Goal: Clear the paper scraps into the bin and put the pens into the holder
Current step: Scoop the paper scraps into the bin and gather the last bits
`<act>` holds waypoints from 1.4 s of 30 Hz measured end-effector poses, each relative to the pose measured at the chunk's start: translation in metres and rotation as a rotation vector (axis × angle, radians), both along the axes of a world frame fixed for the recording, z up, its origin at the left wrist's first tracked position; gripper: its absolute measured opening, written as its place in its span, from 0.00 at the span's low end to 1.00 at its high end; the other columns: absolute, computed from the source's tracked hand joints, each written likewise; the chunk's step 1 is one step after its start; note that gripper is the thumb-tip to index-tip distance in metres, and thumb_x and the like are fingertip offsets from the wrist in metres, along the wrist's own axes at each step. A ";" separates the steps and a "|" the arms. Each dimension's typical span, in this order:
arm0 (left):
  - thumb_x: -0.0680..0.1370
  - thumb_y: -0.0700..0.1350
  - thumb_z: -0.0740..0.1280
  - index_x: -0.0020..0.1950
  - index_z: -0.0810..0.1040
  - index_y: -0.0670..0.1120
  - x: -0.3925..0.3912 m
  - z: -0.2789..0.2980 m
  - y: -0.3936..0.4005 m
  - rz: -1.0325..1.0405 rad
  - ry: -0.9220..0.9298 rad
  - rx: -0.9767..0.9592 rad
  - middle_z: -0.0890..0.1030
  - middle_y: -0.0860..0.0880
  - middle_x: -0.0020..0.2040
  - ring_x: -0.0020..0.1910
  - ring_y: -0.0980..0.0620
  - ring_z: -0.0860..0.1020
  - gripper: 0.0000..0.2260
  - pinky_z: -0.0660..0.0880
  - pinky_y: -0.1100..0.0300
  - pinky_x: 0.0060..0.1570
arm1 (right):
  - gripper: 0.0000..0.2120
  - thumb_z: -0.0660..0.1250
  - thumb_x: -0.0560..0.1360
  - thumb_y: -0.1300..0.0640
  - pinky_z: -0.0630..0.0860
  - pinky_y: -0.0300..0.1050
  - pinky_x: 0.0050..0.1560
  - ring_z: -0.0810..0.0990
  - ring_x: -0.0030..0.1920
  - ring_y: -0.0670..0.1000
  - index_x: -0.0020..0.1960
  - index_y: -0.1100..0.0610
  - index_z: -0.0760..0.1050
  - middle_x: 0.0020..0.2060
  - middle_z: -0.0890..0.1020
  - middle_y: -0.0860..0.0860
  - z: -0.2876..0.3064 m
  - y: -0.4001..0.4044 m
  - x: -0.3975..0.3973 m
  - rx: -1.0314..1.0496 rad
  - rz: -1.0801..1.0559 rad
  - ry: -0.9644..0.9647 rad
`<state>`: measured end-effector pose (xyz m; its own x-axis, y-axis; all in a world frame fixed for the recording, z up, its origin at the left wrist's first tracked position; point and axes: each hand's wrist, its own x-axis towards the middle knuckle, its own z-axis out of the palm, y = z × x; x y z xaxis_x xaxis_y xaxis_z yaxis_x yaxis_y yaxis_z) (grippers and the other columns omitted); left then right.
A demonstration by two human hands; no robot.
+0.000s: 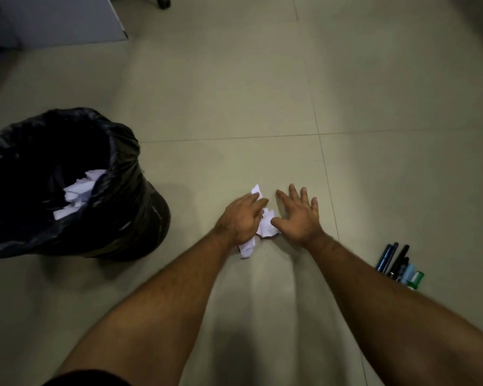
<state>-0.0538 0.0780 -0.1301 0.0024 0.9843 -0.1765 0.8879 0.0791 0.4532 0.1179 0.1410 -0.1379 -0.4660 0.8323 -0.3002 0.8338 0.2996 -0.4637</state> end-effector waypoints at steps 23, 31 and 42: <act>0.80 0.49 0.62 0.59 0.80 0.45 0.025 0.027 -0.071 0.465 0.136 -0.269 0.75 0.43 0.62 0.58 0.41 0.77 0.13 0.74 0.53 0.55 | 0.11 0.61 0.77 0.56 0.66 0.45 0.39 0.77 0.49 0.60 0.56 0.56 0.78 0.53 0.77 0.57 0.021 -0.082 -0.039 0.209 0.151 -0.146; 0.75 0.40 0.65 0.47 0.80 0.41 0.033 0.032 -0.066 0.627 -0.024 -0.165 0.80 0.41 0.51 0.49 0.42 0.79 0.06 0.70 0.57 0.42 | 0.10 0.60 0.77 0.60 0.69 0.46 0.40 0.80 0.48 0.61 0.52 0.58 0.79 0.48 0.80 0.57 0.020 -0.085 -0.031 0.217 0.169 -0.097; 0.72 0.36 0.68 0.39 0.83 0.45 0.028 0.075 -0.063 0.978 -0.422 0.061 0.81 0.51 0.37 0.36 0.54 0.78 0.06 0.69 0.74 0.32 | 0.04 0.71 0.72 0.61 0.69 0.28 0.40 0.83 0.48 0.51 0.46 0.57 0.83 0.45 0.85 0.51 0.073 -0.089 -0.051 -0.183 -0.597 0.653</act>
<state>-0.0255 0.0153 -0.0548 -0.7440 0.5989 -0.2962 0.2212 0.6391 0.7366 0.0672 0.0519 -0.0651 -0.0954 0.9556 -0.2789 0.3813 -0.2237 -0.8970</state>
